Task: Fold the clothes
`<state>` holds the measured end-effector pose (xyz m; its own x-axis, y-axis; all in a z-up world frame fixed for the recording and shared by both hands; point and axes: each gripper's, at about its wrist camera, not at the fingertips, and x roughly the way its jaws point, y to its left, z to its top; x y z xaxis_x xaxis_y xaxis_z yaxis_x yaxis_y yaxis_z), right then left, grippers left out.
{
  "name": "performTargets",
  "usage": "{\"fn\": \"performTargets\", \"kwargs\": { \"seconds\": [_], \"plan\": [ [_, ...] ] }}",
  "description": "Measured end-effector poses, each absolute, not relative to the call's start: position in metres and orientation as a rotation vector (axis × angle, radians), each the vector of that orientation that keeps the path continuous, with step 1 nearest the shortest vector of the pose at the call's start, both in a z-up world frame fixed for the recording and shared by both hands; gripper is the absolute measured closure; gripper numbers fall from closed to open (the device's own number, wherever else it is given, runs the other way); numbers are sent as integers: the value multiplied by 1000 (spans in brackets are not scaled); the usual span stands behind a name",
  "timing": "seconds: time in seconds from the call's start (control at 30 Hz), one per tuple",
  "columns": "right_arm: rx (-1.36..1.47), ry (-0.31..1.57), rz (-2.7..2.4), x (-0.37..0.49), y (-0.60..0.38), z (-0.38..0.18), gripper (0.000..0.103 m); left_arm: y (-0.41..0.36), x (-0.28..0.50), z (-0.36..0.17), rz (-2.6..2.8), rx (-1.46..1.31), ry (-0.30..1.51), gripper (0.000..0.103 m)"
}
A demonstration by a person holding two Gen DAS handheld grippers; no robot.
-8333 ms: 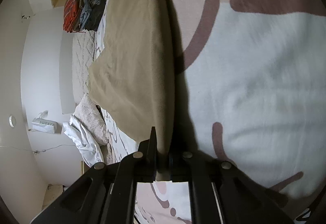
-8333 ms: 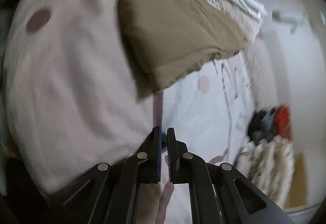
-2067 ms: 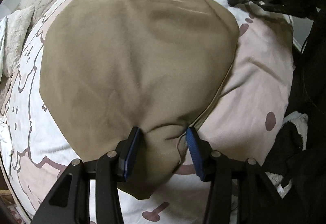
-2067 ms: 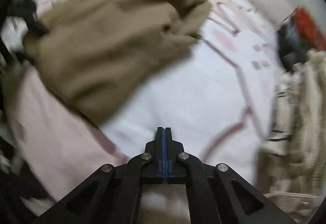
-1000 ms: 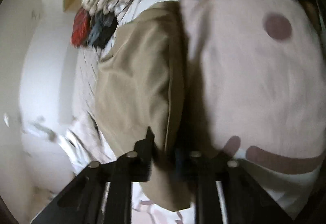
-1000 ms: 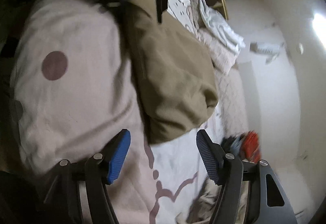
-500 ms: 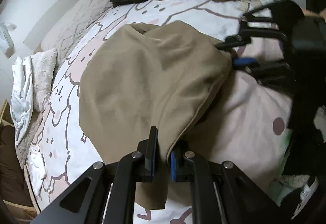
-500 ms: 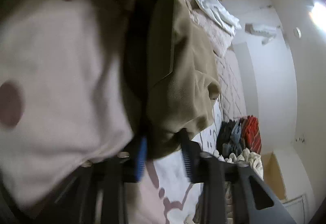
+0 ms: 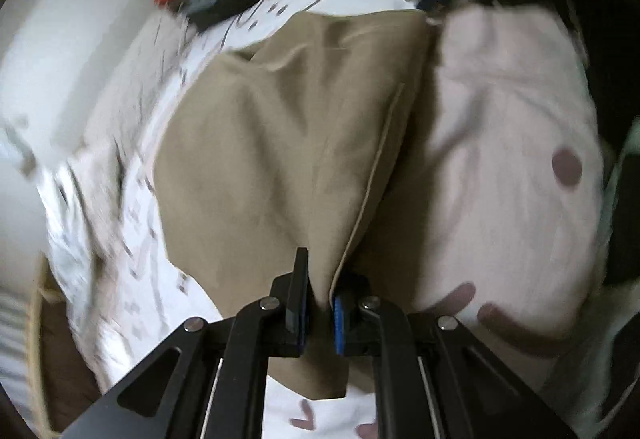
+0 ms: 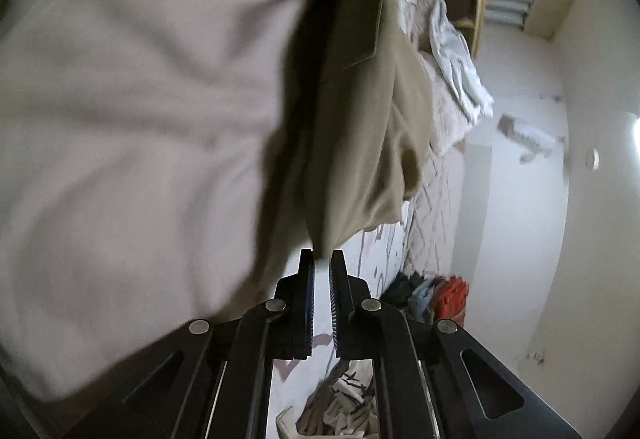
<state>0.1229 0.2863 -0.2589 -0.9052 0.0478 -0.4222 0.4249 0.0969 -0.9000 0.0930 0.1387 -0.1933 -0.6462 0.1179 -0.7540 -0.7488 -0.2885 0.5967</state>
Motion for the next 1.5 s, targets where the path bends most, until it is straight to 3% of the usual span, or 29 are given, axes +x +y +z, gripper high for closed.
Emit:
{"fn": "performTargets", "kwargs": {
  "seconds": [0.1,0.13,0.17,0.2,0.23,0.3,0.33,0.37,0.43,0.47,0.6,0.7,0.87,1.1,1.33,1.5],
  "plan": [
    [449,2058,-1910,135,290,-252,94,139,112,-205,1929,-650,1539,85],
    [420,2044,-1933,141,288,-247,77,139,117,-209,1911,-603,1578,77],
    [375,2027,-1964,146,285,-242,35,138,122,-210,1898,-566,1600,69],
    [326,2008,-1997,151,281,-237,19,138,125,-212,1886,-531,1620,65],
    [276,1976,-2018,156,277,-231,15,137,129,-213,1877,-494,1645,61],
    [331,1897,-2054,152,266,-218,15,135,134,-213,1864,-465,1661,58],
    [393,1820,-2105,141,263,-207,22,133,137,-213,1858,-457,1662,58],
    [462,1730,-2163,129,261,-195,42,132,139,-212,1852,-450,1663,57],
    [679,1472,-2284,89,267,-170,67,126,140,-205,1851,-479,1614,54],
    [788,1331,-2333,68,271,-157,72,123,139,-198,1856,-513,1560,54],
    [1103,640,-2400,-13,294,-119,77,112,121,-143,1915,-724,1185,50],
    [1195,287,-2284,-53,295,-121,77,110,86,-107,2007,-823,914,44],
    [1376,35,-2171,-81,295,-161,77,134,-21,-107,2030,-1134,504,44],
    [1442,-188,-2234,-87,342,-177,77,155,-132,-158,2169,-1392,302,44],
    [1365,-337,-2321,-55,374,-156,77,146,-166,-148,2231,-1396,232,44],
    [1415,-79,-2155,-17,322,-177,77,148,-174,-158,2232,-1408,256,39]
  ]
}}
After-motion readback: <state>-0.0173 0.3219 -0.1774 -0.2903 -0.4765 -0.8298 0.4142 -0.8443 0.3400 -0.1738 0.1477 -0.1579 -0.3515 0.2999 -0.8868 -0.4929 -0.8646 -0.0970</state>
